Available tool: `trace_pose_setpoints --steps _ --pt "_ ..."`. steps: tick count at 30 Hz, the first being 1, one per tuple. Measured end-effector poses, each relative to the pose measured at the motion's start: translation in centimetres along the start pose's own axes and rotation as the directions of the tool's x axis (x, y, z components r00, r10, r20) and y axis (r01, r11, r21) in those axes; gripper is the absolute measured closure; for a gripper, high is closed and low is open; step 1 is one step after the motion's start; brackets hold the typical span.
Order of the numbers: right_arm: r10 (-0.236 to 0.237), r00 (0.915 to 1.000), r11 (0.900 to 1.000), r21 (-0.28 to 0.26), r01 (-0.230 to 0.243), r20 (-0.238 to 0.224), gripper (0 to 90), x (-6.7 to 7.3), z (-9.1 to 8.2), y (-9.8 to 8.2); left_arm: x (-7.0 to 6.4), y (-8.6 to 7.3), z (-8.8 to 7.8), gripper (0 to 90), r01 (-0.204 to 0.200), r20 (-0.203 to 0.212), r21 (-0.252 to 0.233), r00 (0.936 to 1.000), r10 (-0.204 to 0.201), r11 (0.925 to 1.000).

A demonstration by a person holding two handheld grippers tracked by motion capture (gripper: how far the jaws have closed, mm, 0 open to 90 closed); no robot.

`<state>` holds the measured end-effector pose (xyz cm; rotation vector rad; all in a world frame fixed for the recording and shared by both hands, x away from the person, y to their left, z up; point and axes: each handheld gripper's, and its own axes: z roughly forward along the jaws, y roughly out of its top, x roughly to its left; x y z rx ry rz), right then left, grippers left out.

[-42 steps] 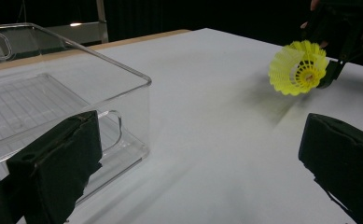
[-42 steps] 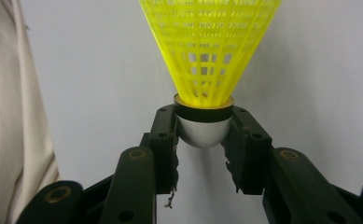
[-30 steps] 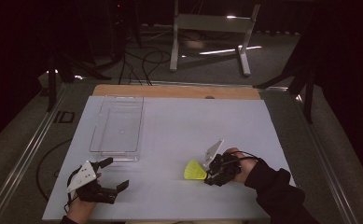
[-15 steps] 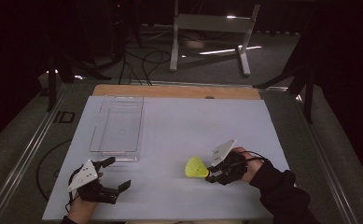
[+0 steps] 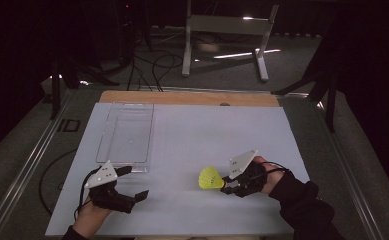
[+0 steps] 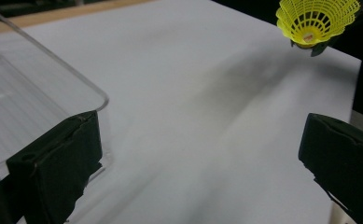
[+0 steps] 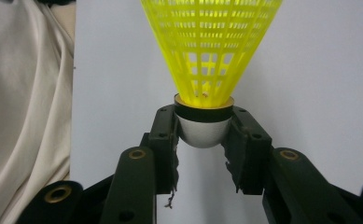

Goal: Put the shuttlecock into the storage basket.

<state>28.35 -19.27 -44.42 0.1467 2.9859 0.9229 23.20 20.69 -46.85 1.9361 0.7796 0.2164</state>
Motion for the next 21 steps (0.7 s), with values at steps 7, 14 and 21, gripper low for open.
trace_pose_setpoints --steps 7,14,21 --pt "-0.001 1.0000 1.000 -0.008 0.001 0.006 65.8 0.0 -0.2 0.0 -0.4 2.5 0.5 0.5 0.013 0.036 0.071 0.9992 -0.016 0.9974" --pt "-0.002 1.0000 1.000 -0.006 0.002 0.001 65.8 0.0 -0.2 0.1 -0.6 5.2 0.5 0.5 0.046 0.052 0.127 0.9973 -0.053 0.9908" --pt "0.000 1.0000 1.000 -0.009 0.000 0.000 65.8 -0.1 -0.3 0.0 -0.9 8.3 0.5 0.5 0.054 0.087 0.169 0.9938 -0.069 0.9841"
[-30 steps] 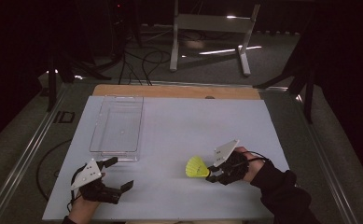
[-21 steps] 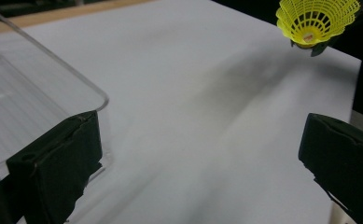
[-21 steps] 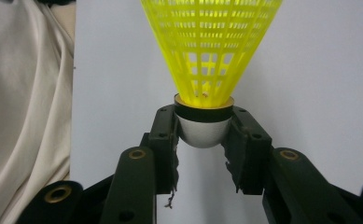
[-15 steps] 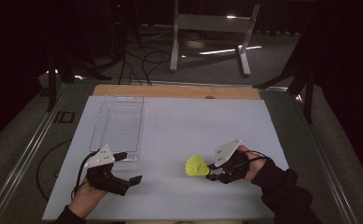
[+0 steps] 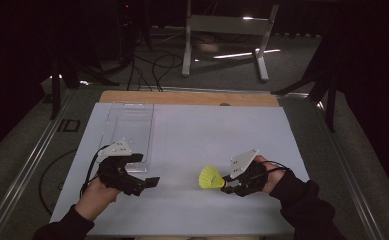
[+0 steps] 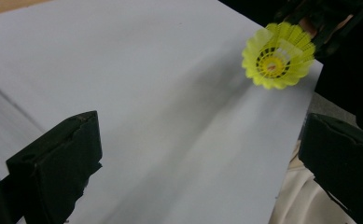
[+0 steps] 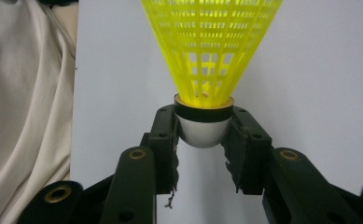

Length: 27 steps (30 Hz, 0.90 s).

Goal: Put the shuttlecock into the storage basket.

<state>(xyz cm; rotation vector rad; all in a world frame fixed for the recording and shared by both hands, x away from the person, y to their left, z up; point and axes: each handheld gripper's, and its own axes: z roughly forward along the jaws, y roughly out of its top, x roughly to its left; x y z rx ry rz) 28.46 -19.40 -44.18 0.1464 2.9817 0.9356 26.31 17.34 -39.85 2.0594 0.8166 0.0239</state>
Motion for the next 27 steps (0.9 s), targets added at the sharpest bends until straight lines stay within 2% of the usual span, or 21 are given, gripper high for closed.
trace_pose_setpoints --steps 2,3,5,6,13,14,15,16,19,20,23,24,27 --pt "-0.002 1.0000 1.000 -0.003 0.002 -0.004 65.8 0.0 0.0 0.0 0.0 0.0 0.0 0.4 0.000 0.000 0.000 1.0000 0.000 1.0000" --pt "-0.005 1.0000 1.000 -0.003 0.005 -0.002 65.8 0.0 0.0 0.1 -0.1 1.2 0.0 0.4 0.000 0.016 0.009 0.9999 0.000 1.0000" --pt "-0.014 0.9999 1.000 -0.004 0.014 0.001 65.8 0.0 0.0 0.1 -0.1 1.5 0.0 0.4 -0.001 0.016 0.013 0.9999 0.001 0.9999" --pt "-0.014 0.9999 1.000 -0.003 0.014 -0.001 65.8 0.0 0.0 0.2 -0.1 2.3 0.0 0.4 -0.009 0.016 0.023 0.9998 0.009 0.9997" --pt "-0.010 0.9999 1.000 -0.006 0.010 -0.008 65.8 -0.1 -0.1 0.2 -0.2 4.0 0.8 0.5 -0.039 0.023 0.071 0.9990 0.037 0.9967" --pt "-0.012 0.9999 1.000 -0.001 0.012 -0.009 65.8 -0.1 -0.1 0.3 -0.2 4.5 1.3 0.5 -0.040 0.035 0.091 0.9987 0.037 0.9951" --pt "-0.013 0.9999 1.000 -0.002 0.013 -0.010 65.8 -0.1 -0.1 0.3 -0.2 4.5 1.3 0.4 -0.040 0.035 0.091 0.9987 0.037 0.9951" --pt "-0.011 0.9999 1.000 0.001 0.011 -0.008 65.8 -0.1 -0.1 0.3 -0.3 5.0 1.8 0.5 -0.046 0.058 0.113 0.9975 0.040 0.9925" --pt "-0.012 0.9999 1.000 0.004 0.012 -0.012 65.8 -0.1 -0.1 0.4 -0.3 5.5 2.4 0.5 -0.037 0.070 0.133 0.9972 0.028 0.9904" --pt "-0.015 0.9998 1.000 0.003 0.015 -0.011 65.8 -0.1 0.0 0.5 -0.4 6.0 3.1 0.5 -0.035 0.078 0.160 0.9967 0.023 0.9865" --pt "-0.017 0.9998 1.000 -0.001 0.017 -0.014 65.8 -0.2 -0.1 0.5 -0.5 6.5 3.6 0.9 -0.032 0.081 0.172 0.9966 0.018 0.9845" --pt "-0.021 0.9997 1.000 0.004 0.021 -0.010 65.8 -0.2 -0.1 0.6 -0.6 6.9 4.1 1.4 -0.033 0.099 0.186 0.9950 0.015 0.9820" --pt "-0.022 0.9997 1.000 0.002 0.022 -0.013 65.8 -0.2 -0.1 0.6 -0.8 7.3 4.9 2.4 -0.038 0.121 0.199 0.9925 0.013 0.9792"
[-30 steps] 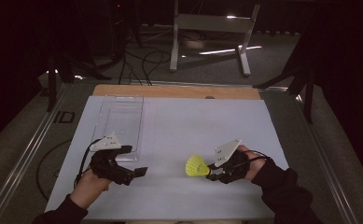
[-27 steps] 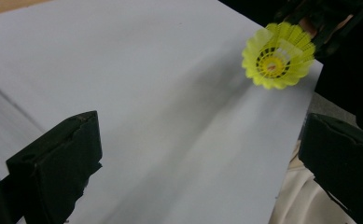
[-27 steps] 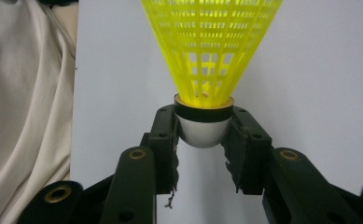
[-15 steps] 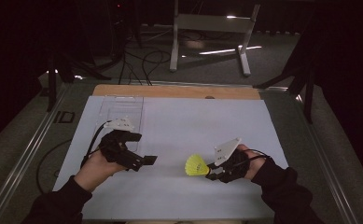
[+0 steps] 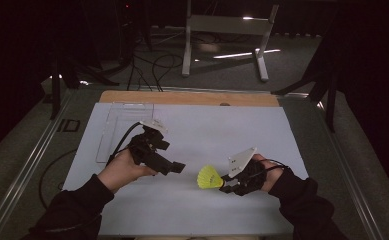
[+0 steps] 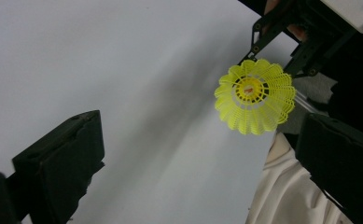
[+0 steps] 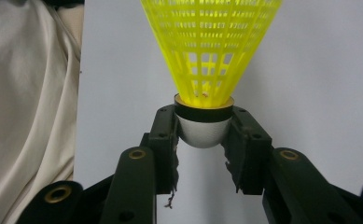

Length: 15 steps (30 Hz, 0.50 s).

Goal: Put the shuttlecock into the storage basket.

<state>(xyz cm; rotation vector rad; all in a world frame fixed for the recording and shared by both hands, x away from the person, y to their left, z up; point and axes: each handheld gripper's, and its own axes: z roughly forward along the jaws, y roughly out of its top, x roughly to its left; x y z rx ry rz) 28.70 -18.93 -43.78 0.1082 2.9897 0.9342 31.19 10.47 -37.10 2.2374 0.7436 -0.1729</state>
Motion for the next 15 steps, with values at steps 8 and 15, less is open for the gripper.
trace_pose_setpoints --steps 8,15 --pt "-0.003 1.0000 1.000 0.001 0.003 -0.005 65.8 0.1 0.1 0.2 0.0 0.8 2.0 15.3 0.032 0.042 0.035 0.9985 -0.034 0.9989" --pt "-0.013 0.9999 1.000 -0.003 0.013 -0.004 65.8 0.1 0.1 0.4 0.0 0.9 3.9 29.8 0.025 0.086 0.069 0.9959 -0.030 0.9973"
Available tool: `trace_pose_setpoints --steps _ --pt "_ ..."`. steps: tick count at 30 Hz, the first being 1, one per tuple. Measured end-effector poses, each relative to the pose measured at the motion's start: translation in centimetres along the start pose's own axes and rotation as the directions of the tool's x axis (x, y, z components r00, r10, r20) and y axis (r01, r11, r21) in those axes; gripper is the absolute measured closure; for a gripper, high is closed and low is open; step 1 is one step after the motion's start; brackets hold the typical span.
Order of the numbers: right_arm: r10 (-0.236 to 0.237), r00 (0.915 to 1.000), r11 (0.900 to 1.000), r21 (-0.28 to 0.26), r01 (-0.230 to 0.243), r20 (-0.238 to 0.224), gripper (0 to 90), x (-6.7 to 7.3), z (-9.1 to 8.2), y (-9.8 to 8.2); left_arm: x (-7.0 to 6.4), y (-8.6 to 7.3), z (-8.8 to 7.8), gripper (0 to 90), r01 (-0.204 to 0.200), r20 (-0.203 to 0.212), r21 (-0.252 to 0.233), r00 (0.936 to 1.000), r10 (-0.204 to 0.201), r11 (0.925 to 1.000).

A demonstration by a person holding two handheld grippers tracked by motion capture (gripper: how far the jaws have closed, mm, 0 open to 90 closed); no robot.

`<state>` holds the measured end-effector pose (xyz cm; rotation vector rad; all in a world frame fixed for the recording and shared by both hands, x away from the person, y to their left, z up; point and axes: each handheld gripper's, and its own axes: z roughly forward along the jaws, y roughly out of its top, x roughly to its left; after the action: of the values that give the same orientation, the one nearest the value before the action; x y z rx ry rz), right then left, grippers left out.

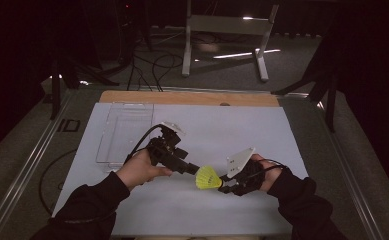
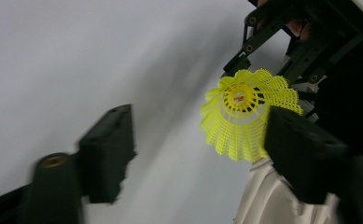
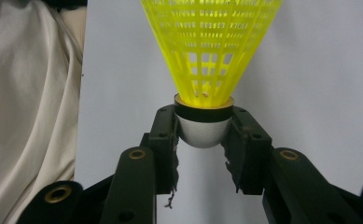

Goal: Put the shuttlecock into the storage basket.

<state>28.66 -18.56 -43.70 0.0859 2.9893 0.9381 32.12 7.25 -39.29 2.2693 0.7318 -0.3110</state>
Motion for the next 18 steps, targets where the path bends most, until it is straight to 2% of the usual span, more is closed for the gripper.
trace_pose_setpoints --steps 1,2,3,4,7,9,12,14,16,17,18 --pt "0.003 1.0000 1.000 -0.001 -0.003 -0.005 65.8 0.0 0.0 0.0 0.0 0.0 0.0 34.0 0.000 0.000 0.000 1.0000 0.000 1.0000" --pt "0.002 1.0000 1.000 0.002 -0.002 -0.006 65.8 0.1 0.0 0.1 0.0 0.0 0.5 36.6 0.005 0.028 0.011 0.9996 -0.005 0.9999" --pt "0.002 1.0000 1.000 0.002 -0.002 -0.006 65.8 0.1 0.0 0.1 0.0 0.0 0.5 39.9 0.005 0.028 0.011 0.9996 -0.005 0.9999" --pt "0.000 1.0000 1.000 0.002 0.000 -0.009 65.8 0.0 0.1 0.1 0.1 0.0 1.0 41.8 0.007 0.054 0.024 0.9985 -0.009 0.9997" --pt "0.002 1.0000 1.000 -0.001 -0.002 -0.008 65.8 0.1 0.2 0.2 0.2 0.1 1.4 46.4 0.009 0.046 0.041 0.9989 -0.011 0.9991" --pt "-0.005 1.0000 1.000 0.002 0.005 -0.007 65.8 0.1 0.2 0.3 0.3 0.1 1.9 47.3 0.020 0.060 0.053 0.9979 -0.023 0.9984" --pt "-0.007 0.9999 1.000 -0.004 0.007 -0.012 65.8 0.1 0.3 0.4 0.5 0.1 2.3 56.0 0.022 0.081 0.061 0.9964 -0.027 0.9979" --pt "-0.006 0.9999 1.000 -0.003 0.006 -0.011 65.8 0.1 0.3 0.4 0.5 0.2 2.5 56.9 0.023 0.085 0.065 0.9960 -0.029 0.9976" --pt "-0.012 0.9999 1.000 -0.003 0.012 -0.011 65.8 0.1 0.3 0.5 0.5 0.2 2.8 63.7 0.018 0.088 0.081 0.9958 -0.025 0.9966" --pt "-0.012 0.9998 1.000 -0.005 0.012 -0.013 65.8 0.1 0.3 0.5 0.6 0.3 3.2 68.1 0.019 0.109 0.096 0.9936 -0.029 0.9952" --pt "-0.012 0.9998 1.000 -0.004 0.012 -0.013 65.8 0.1 0.4 0.6 0.6 0.3 3.2 70.9 0.019 0.109 0.096 0.9936 -0.029 0.9952"
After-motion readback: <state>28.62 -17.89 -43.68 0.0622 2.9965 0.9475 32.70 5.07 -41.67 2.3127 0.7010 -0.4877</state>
